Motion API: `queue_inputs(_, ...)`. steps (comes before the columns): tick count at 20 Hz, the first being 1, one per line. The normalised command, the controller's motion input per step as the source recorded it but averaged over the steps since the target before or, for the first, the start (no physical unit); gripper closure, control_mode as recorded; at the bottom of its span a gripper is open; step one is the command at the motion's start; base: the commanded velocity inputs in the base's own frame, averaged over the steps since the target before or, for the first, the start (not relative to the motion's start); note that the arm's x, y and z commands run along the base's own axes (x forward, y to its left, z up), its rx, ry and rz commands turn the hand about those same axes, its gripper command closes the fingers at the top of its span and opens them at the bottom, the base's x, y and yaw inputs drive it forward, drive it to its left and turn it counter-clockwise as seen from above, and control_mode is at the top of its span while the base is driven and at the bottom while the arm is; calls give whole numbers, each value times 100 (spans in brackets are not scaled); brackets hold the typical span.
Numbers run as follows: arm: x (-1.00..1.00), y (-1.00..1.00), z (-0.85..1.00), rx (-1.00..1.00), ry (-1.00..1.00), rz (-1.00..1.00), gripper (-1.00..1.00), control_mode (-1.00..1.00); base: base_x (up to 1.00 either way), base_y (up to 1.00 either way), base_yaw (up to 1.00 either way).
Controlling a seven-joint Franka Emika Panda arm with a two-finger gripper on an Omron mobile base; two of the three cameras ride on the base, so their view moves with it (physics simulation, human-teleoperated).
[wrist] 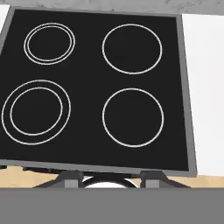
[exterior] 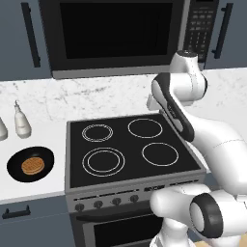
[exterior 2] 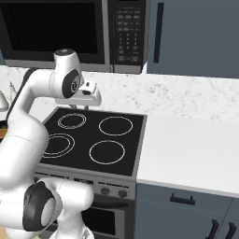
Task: Open the microwave, place the bowl with waffle inside the microwave, then close the microwave door and turn it on.
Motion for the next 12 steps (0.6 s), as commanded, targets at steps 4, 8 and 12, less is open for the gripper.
queue_inputs(4,-25,-2,12,0,-12,0,-100,-100,0,0,0)
queue_inputs(8,-48,-11,59,0,-48,0,-100,-100,0,0,0)
queue_inputs(12,-25,-28,70,1,-49,0,-100,-100,0,0,0)
